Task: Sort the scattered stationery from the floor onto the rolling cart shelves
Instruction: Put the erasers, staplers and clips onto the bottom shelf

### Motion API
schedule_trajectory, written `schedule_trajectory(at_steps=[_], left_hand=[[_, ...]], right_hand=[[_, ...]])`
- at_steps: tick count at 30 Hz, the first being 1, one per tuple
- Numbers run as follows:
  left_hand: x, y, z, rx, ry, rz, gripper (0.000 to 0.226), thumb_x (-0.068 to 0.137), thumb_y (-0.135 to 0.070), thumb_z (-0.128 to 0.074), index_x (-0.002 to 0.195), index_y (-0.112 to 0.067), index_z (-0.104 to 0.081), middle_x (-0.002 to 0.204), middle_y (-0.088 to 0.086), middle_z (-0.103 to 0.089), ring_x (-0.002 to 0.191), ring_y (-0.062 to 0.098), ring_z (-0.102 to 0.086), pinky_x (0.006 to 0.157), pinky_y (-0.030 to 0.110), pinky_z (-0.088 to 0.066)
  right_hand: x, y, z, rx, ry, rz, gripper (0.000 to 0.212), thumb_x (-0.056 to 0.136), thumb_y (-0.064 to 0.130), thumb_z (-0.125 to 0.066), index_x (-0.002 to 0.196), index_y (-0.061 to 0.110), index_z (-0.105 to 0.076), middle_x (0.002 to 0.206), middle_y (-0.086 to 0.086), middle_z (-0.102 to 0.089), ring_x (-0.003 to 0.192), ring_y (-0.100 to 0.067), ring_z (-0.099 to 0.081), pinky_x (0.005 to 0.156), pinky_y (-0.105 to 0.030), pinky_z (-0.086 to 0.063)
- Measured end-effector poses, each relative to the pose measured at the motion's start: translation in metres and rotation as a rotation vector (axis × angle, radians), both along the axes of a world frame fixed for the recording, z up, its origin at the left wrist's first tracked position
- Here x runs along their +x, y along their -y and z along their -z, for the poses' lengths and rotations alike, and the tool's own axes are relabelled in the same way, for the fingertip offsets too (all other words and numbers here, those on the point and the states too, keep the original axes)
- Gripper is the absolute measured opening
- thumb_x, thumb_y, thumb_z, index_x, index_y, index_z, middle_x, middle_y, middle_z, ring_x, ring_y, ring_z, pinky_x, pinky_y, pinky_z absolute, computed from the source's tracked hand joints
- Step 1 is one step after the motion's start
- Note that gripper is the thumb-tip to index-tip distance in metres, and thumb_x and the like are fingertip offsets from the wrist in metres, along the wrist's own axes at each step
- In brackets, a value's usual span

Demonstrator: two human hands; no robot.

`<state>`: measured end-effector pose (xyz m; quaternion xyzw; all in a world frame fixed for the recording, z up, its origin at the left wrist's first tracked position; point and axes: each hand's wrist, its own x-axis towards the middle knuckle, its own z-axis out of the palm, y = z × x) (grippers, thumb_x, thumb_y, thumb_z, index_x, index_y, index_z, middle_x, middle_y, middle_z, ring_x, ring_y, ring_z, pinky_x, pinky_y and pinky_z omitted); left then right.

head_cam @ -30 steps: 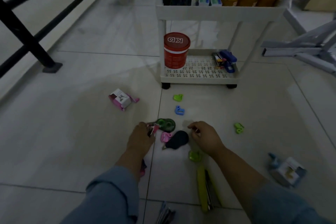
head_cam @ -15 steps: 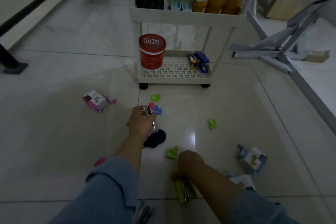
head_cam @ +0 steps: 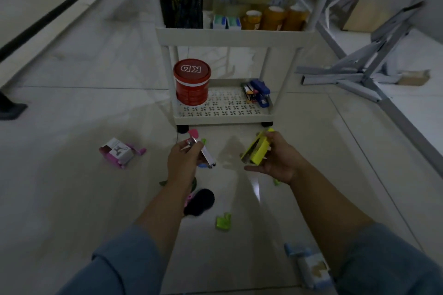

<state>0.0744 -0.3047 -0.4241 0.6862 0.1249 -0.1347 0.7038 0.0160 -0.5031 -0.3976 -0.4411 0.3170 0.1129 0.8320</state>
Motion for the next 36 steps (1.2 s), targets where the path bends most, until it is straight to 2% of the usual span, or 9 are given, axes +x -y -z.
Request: schedule_trajectory(at_steps=[5, 8, 10, 13, 16, 19, 23, 31, 36], left_hand=[[0.009, 0.009, 0.006, -0.051, -0.027, -0.021, 0.026, 0.086, -0.015, -0.065, 0.107, 0.000, -0.063, 0.093, 0.016, -0.068, 0.074, 0.025, -0.065, 0.076, 0.037, -0.057], [0.020, 0.014, 0.007, -0.074, -0.009, -0.003, 0.011, 0.087, -0.014, -0.062, 0.090, -0.003, -0.065, 0.075, 0.007, -0.067, 0.065, 0.019, -0.062, 0.064, 0.030, -0.054], [0.027, 0.015, 0.011, -0.099, 0.003, -0.016, 0.022, 0.088, -0.016, -0.062, 0.100, 0.002, -0.062, 0.087, 0.013, -0.066, 0.070, 0.021, -0.064, 0.069, 0.032, -0.054], [0.035, 0.021, 0.016, -0.116, 0.015, -0.016, 0.029, 0.087, -0.020, -0.062, 0.111, -0.002, -0.061, 0.091, 0.008, -0.068, 0.071, 0.013, -0.067, 0.057, 0.023, -0.055], [0.043, 0.031, 0.017, -0.108, 0.046, 0.008, 0.019, 0.088, -0.017, -0.062, 0.104, -0.007, -0.064, 0.084, -0.001, -0.067, 0.070, 0.008, -0.066, 0.062, 0.019, -0.056], [0.050, 0.038, 0.020, -0.121, 0.077, 0.006, 0.004, 0.088, -0.014, -0.062, 0.089, -0.017, -0.063, 0.081, -0.002, -0.065, 0.076, 0.012, -0.065, 0.058, 0.012, -0.054], [0.046, 0.041, 0.035, -0.123, 0.054, 0.022, 0.022, 0.087, -0.016, -0.064, 0.108, -0.011, -0.061, 0.096, 0.007, -0.067, 0.086, 0.015, -0.067, 0.065, 0.016, -0.057], [0.045, 0.045, 0.053, -0.122, 0.036, 0.046, 0.026, 0.086, -0.016, -0.065, 0.112, -0.015, -0.063, 0.101, 0.006, -0.070, 0.090, 0.019, -0.068, 0.068, 0.019, -0.056], [0.042, 0.050, 0.056, -0.109, 0.049, 0.069, 0.026, 0.085, -0.012, -0.065, 0.111, -0.013, -0.063, 0.098, 0.005, -0.070, 0.091, 0.021, -0.068, 0.069, 0.021, -0.057]], right_hand=[[0.026, 0.003, 0.006, 0.003, -0.147, -0.007, 0.033, 0.097, 0.031, -0.040, 0.118, 0.007, -0.044, 0.103, -0.020, -0.054, 0.086, -0.034, -0.061, 0.078, -0.051, -0.047], [0.056, 0.015, -0.003, -0.098, -0.067, -0.010, 0.027, 0.095, 0.014, -0.040, 0.120, 0.003, -0.044, 0.111, -0.023, -0.051, 0.092, -0.039, -0.059, 0.069, -0.051, -0.051], [0.084, 0.023, -0.012, -0.242, 0.021, 0.052, 0.023, 0.096, 0.007, -0.042, 0.116, -0.001, -0.049, 0.097, -0.019, -0.058, 0.086, -0.032, -0.060, 0.069, -0.047, -0.053], [0.129, 0.031, -0.018, -0.651, 0.085, 0.087, 0.015, 0.096, 0.007, -0.046, 0.088, -0.002, -0.056, 0.069, -0.015, -0.059, 0.064, -0.021, -0.056, 0.070, -0.034, -0.057], [0.167, 0.036, -0.006, -1.239, 0.059, -0.116, 0.041, 0.097, 0.016, -0.045, 0.057, 0.008, -0.040, 0.060, -0.007, -0.041, 0.059, -0.018, -0.042, 0.051, -0.019, -0.039], [0.193, 0.037, 0.018, -1.471, -0.024, -0.278, 0.024, 0.096, 0.018, -0.044, 0.075, 0.008, -0.050, 0.079, -0.012, -0.050, 0.080, -0.030, -0.052, 0.061, -0.027, -0.037], [0.205, 0.032, 0.045, -1.553, -0.006, -0.256, 0.029, 0.096, 0.010, -0.037, 0.120, 0.004, -0.052, 0.120, -0.019, -0.055, 0.112, -0.037, -0.052, 0.089, -0.036, -0.042], [0.191, 0.039, 0.061, -1.882, 0.179, -0.307, 0.030, 0.096, 0.019, -0.046, 0.114, -0.002, -0.058, 0.128, -0.021, -0.047, 0.104, -0.035, -0.053, 0.084, -0.034, -0.043], [0.198, 0.040, 0.057, -1.834, 0.139, -0.310, 0.031, 0.100, 0.014, -0.038, 0.115, -0.004, -0.058, 0.120, -0.021, -0.056, 0.105, -0.034, -0.056, 0.086, -0.033, -0.043]])
